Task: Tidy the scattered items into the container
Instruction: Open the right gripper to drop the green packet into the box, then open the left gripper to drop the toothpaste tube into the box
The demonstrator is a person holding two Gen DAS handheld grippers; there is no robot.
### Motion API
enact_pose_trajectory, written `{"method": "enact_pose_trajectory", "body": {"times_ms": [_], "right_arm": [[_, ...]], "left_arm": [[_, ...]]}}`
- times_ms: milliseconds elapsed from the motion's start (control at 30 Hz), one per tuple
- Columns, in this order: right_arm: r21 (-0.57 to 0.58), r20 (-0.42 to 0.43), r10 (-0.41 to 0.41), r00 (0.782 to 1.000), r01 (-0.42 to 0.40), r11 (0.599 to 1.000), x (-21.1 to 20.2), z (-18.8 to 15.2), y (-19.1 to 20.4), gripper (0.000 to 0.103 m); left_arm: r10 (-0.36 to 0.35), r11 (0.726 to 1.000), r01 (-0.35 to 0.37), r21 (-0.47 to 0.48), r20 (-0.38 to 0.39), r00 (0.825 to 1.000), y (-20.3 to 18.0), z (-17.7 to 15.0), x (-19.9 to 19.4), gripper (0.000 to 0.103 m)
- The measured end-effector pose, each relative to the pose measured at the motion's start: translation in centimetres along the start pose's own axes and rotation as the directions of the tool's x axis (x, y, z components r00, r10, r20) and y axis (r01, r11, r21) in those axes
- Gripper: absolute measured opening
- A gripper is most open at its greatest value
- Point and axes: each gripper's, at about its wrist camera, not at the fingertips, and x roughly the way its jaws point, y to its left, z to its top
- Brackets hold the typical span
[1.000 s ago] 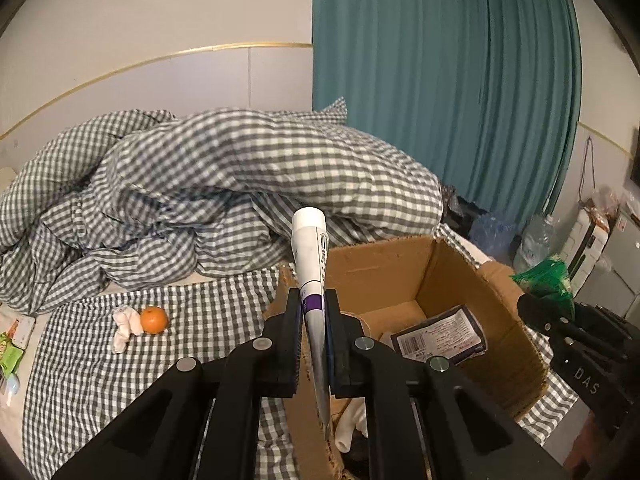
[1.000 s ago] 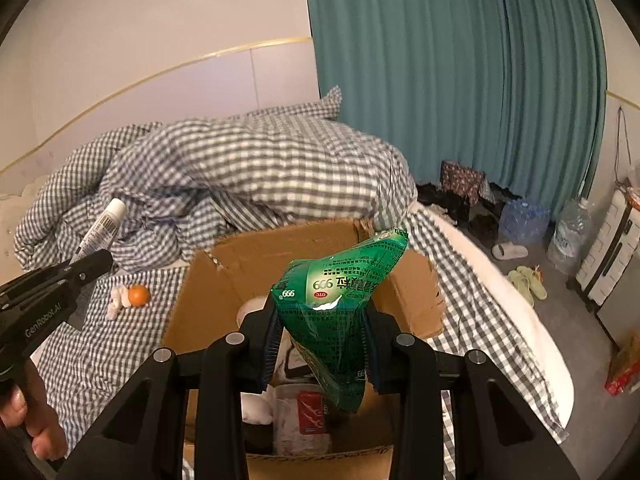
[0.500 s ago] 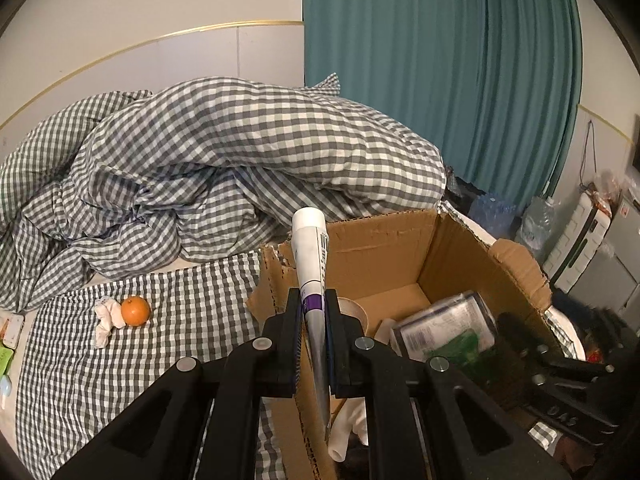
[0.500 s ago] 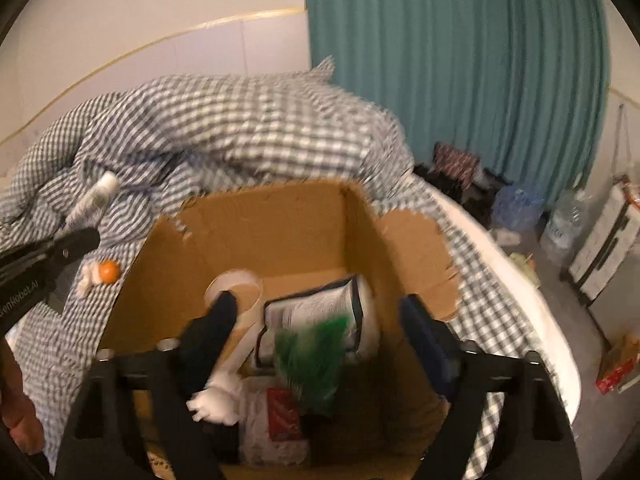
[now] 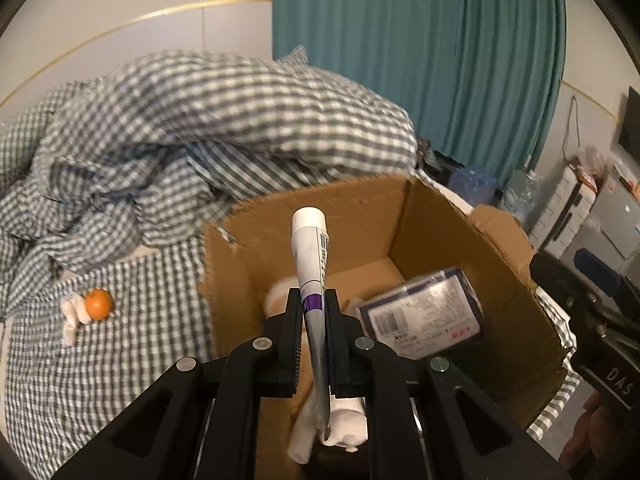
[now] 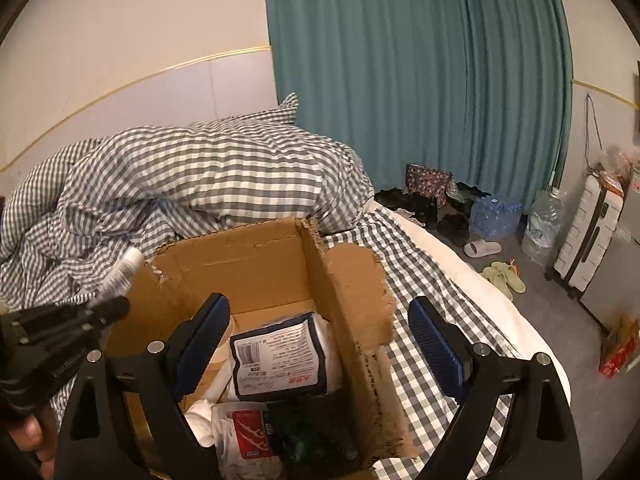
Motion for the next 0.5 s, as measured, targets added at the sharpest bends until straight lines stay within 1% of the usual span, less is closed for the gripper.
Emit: {"method": "enact_pose_trajectory", "body": {"times_ms": [100, 167, 267, 333, 367, 400, 433, 467, 500], "right_arm": [[0.003, -0.004, -0.003, 1.000, 0.003, 1.000, 0.0, -0.1, -0.4, 0.091], [0.008, -0.005, -0.003, 1.000, 0.003, 1.000, 0.0, -0.2, -0.7, 0.091], [0.012, -0.006, -0.003, 1.000, 0.003, 1.000, -0.1, -0.3, -0.8, 0.091], [0.010, -0.004, -0.003, 1.000, 0.003, 1.000, -0.1, -0.2, -0.7, 0.091], [0.011, -0.003, -0.003, 1.000, 0.004, 1.000, -0.2, -0.2, -0.6, 0.091], [0.012, -0.001, -0.004, 1.000, 0.004, 1.000, -0.3, -0.1, -0.6, 0.091], [0.012, 0.004, -0.006, 1.000, 0.006, 1.000, -0.4, -0.1, -0.5, 0.091], [0.009, 0.008, -0.012, 1.000, 0.012, 1.000, -0.5, 0.0, -0.4, 0.091], [0.004, 0.013, -0.018, 1.000, 0.018, 1.000, -0.6, 0.1, -0.2, 0.091]], "left_arm": [[-0.034, 0.999, 0.034, 0.005, -0.065, 0.997, -0.6, -0.3, 1.3, 0.009], [-0.029, 0.999, 0.031, 0.022, -0.103, 0.994, -1.2, -0.6, 2.0, 0.010], [-0.016, 0.999, 0.020, 0.034, -0.112, 0.994, -1.5, -1.0, 2.3, 0.011], [-0.012, 0.999, 0.016, 0.031, -0.114, 0.993, -1.5, -1.0, 2.3, 0.016], [-0.014, 0.999, 0.017, 0.029, -0.113, 0.994, -1.4, -1.0, 2.2, 0.026], [-0.011, 1.000, 0.014, 0.028, -0.112, 0.994, -1.4, -0.9, 2.2, 0.052], [-0.007, 1.000, 0.010, 0.027, -0.109, 0.994, -1.3, -0.8, 2.1, 0.068], [-0.004, 1.000, 0.006, 0.021, -0.096, 0.995, -1.1, -0.7, 1.8, 0.090], [-0.006, 1.000, 0.007, 0.013, -0.080, 0.997, -0.9, -0.6, 1.5, 0.093]]}}
